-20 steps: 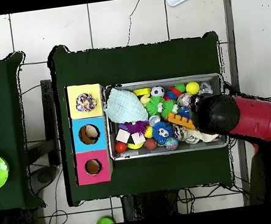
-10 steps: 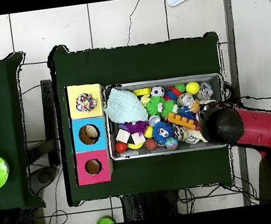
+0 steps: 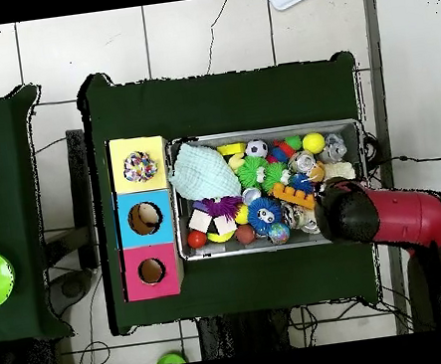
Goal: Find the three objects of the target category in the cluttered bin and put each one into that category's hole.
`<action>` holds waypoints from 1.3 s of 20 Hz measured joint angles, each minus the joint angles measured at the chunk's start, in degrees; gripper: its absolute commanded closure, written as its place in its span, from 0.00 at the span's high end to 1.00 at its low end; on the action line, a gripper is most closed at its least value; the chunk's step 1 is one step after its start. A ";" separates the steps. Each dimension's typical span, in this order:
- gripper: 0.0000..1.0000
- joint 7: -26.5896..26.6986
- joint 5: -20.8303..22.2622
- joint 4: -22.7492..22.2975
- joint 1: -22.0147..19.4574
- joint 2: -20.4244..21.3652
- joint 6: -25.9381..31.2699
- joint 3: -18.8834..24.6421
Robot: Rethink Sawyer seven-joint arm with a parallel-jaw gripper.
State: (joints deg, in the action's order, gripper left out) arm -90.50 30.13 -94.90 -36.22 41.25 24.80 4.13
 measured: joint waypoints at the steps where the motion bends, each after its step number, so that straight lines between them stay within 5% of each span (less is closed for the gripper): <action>1: 1.00 0.00 0.56 -0.19 -0.17 -0.49 -0.46 0.07; 26: 1.00 0.00 13.97 1.29 -3.59 -12.45 -3.01 -0.09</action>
State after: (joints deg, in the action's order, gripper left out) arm -90.50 44.10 -93.62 -39.81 28.80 21.79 4.04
